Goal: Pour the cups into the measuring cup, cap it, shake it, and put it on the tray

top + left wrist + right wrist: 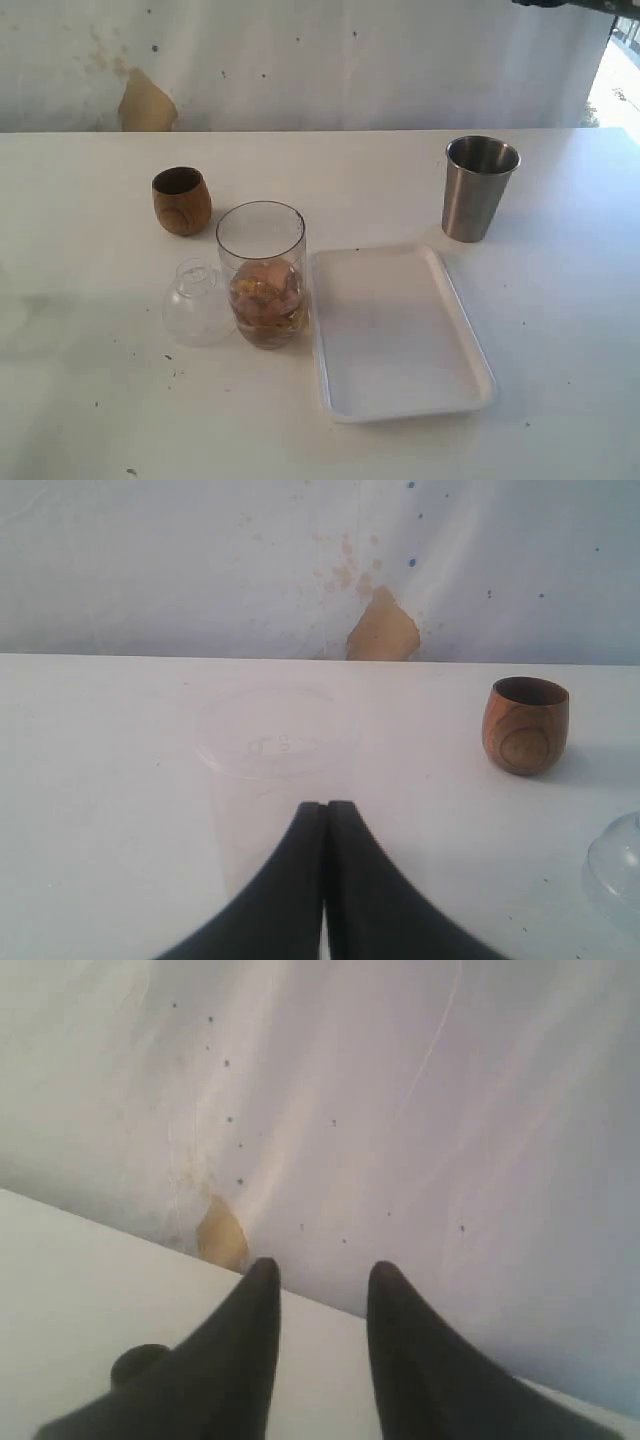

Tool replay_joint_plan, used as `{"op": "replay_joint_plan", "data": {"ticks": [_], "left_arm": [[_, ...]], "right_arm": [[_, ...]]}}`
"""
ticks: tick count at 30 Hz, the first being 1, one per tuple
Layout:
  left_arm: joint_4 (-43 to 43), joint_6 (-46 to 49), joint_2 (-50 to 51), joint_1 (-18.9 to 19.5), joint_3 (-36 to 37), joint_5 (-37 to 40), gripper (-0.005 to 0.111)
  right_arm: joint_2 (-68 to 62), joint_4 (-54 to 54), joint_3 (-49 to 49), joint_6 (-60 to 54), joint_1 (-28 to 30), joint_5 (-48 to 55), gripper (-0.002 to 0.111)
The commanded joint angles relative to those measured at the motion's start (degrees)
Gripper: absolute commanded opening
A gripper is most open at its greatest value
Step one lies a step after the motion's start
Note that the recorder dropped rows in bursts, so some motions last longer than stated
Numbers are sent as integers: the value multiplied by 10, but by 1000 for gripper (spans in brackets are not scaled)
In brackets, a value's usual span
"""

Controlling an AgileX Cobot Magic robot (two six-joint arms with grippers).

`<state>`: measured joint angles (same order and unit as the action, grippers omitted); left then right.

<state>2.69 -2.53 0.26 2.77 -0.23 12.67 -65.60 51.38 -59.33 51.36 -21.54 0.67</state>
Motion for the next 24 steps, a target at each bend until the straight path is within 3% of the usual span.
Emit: {"op": "replay_joint_plan", "data": {"ticks": [1,6,10,17,24], "left_arm": [[0,-1,-3,0,2,-6,0],[0,-1,-3,0,2,-6,0],[0,-1,-3,0,2,-6,0],[0,-1,-3,0,2,-6,0],[0,-1,-3,0,2,-6,0]], "right_arm": [[60,-5,-6,4,-33,34,22],[138,-8,-3,-2,-47,153,0],[208,-34,16,-29,-47,206,0],[328,-205,61,-177,-47,212,0],[403,-220,68,-182,-47,249,0]]}}
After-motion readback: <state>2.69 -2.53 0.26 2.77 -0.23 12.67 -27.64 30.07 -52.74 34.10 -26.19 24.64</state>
